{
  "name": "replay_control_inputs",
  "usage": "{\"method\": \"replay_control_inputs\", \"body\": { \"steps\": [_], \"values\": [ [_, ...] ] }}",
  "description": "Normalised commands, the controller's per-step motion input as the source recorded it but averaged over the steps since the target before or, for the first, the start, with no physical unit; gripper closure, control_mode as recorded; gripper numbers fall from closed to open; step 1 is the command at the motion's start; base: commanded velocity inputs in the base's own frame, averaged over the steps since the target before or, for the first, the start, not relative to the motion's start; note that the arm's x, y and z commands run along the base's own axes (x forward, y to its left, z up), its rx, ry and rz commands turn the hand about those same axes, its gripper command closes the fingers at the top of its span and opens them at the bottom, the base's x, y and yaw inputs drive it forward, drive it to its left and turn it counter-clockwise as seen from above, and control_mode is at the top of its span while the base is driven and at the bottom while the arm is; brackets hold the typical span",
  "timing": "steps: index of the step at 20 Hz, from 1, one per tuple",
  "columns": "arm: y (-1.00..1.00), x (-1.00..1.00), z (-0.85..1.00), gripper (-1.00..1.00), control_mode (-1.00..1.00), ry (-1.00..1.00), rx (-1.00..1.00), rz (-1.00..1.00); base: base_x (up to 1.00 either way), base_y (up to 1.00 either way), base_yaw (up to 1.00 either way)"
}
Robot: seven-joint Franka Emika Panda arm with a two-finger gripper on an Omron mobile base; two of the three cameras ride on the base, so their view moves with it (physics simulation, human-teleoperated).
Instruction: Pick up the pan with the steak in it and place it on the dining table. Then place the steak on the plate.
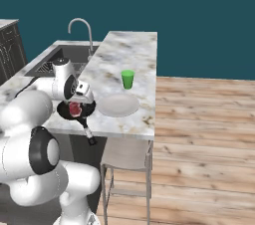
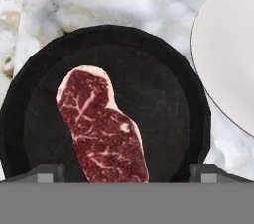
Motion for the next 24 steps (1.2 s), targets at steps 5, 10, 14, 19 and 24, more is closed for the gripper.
{"method": "replay_control_inputs", "body": {
  "steps": [5, 10, 14, 19, 24],
  "values": [
    [0.08, 0.01, -0.25, -1.00, -1.00, 0.07, 0.00, 0.00, 0.00, 0.00, 0.00],
    [0.03, 0.09, -0.28, -1.00, -1.00, 0.03, 0.00, 0.00, 0.00, 0.00, 0.00],
    [0.05, 0.15, -0.27, -1.00, -1.00, 0.01, 0.00, 0.00, 0.00, 0.00, 0.00],
    [0.17, 0.07, -0.22, -1.00, -1.00, 0.00, 0.00, 0.00, 0.00, 0.00, 0.00],
    [0.10, 0.02, -0.08, -1.00, -1.00, 0.00, -0.01, 0.00, 0.00, 0.00, 0.00]
  ]
}}
